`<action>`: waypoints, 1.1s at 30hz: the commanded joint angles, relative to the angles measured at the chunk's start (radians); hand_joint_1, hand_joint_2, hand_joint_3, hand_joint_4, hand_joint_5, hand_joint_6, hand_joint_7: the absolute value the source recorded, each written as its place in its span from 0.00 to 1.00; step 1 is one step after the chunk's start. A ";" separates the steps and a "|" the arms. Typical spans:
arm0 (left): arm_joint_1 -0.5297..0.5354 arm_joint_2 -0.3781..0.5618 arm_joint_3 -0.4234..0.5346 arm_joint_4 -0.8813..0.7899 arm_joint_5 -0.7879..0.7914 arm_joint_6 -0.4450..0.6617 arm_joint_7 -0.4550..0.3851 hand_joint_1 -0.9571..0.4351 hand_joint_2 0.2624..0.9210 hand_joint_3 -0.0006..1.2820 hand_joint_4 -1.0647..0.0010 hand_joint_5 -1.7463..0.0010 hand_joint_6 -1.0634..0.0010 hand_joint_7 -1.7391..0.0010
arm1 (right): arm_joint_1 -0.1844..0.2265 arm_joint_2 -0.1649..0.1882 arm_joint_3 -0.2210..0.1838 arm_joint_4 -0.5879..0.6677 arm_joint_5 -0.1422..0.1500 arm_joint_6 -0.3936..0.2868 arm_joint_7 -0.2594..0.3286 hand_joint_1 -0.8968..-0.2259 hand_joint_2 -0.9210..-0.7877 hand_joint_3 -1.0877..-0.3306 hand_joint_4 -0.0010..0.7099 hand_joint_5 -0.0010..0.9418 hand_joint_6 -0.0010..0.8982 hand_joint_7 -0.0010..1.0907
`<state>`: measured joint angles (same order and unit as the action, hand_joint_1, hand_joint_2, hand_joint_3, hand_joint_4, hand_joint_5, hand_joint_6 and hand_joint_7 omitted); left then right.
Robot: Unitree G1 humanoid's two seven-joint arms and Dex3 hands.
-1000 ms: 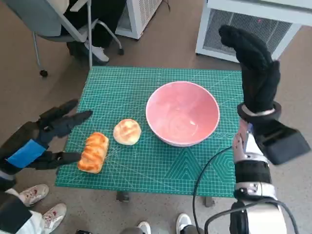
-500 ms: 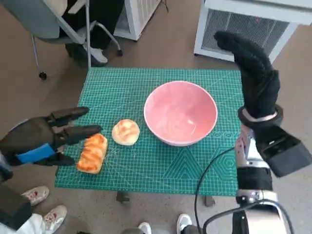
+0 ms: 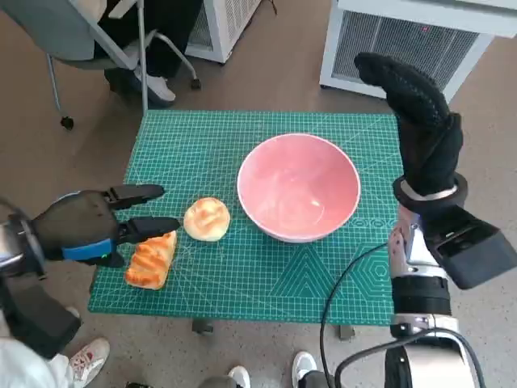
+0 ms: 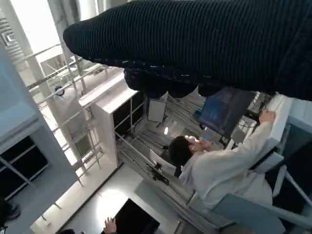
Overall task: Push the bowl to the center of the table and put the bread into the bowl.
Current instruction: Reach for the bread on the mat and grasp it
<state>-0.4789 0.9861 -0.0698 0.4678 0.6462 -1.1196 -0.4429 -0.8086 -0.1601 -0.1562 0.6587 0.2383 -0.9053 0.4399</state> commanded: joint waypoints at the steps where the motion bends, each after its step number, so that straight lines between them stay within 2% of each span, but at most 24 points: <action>1: -0.058 0.005 -0.065 0.059 0.085 -0.030 0.058 0.53 0.82 0.01 0.74 1.00 0.61 1.00 | 0.024 -0.016 0.004 -0.008 0.011 0.019 0.017 0.47 0.00 0.32 0.39 0.03 0.00 0.73; 9: -0.113 -0.009 -0.170 0.144 0.186 -0.040 0.132 0.61 0.87 0.01 0.74 1.00 0.59 0.99 | 0.046 -0.022 0.005 -0.056 0.000 0.038 0.003 0.48 0.00 0.31 0.38 0.03 0.00 0.74; 14: -0.134 -0.016 -0.227 0.190 0.234 -0.030 0.173 0.65 0.90 0.02 0.69 0.99 0.57 0.98 | 0.064 -0.022 0.008 -0.100 -0.006 0.060 -0.012 0.48 0.00 0.29 0.37 0.03 0.00 0.72; 19: -0.143 -0.015 -0.273 0.224 0.249 -0.013 0.181 0.71 0.98 0.03 0.66 0.98 0.55 0.98 | 0.072 -0.021 0.008 -0.118 -0.012 0.072 -0.025 0.48 0.00 0.28 0.36 0.04 0.00 0.70; 23: -0.139 -0.015 -0.300 0.236 0.248 -0.005 0.180 0.70 0.99 0.03 0.64 0.98 0.55 0.98 | 0.074 -0.020 0.009 -0.124 -0.011 0.081 -0.029 0.48 0.00 0.28 0.35 0.04 0.00 0.69; 27: -0.132 -0.022 -0.326 0.257 0.239 -0.003 0.178 0.69 1.00 0.03 0.59 0.97 0.53 0.97 | 0.078 -0.018 0.010 -0.129 -0.011 0.086 -0.033 0.48 0.00 0.28 0.35 0.04 0.00 0.69; 31: -0.127 -0.033 -0.353 0.291 0.230 -0.009 0.186 0.69 1.00 0.05 0.50 0.95 0.46 0.94 | 0.078 -0.015 0.011 -0.127 -0.011 0.085 -0.034 0.47 0.00 0.28 0.34 0.04 0.00 0.68; 33: -0.127 -0.039 -0.368 0.308 0.233 -0.014 0.201 0.68 1.00 0.05 0.43 0.96 0.43 0.90 | 0.078 -0.014 0.011 -0.124 -0.011 0.085 -0.035 0.47 0.00 0.28 0.34 0.04 0.00 0.68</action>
<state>-0.6238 0.9678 -0.3947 0.7391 0.8572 -1.1223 -0.2399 -0.7559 -0.1776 -0.1495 0.5281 0.2319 -0.8309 0.4099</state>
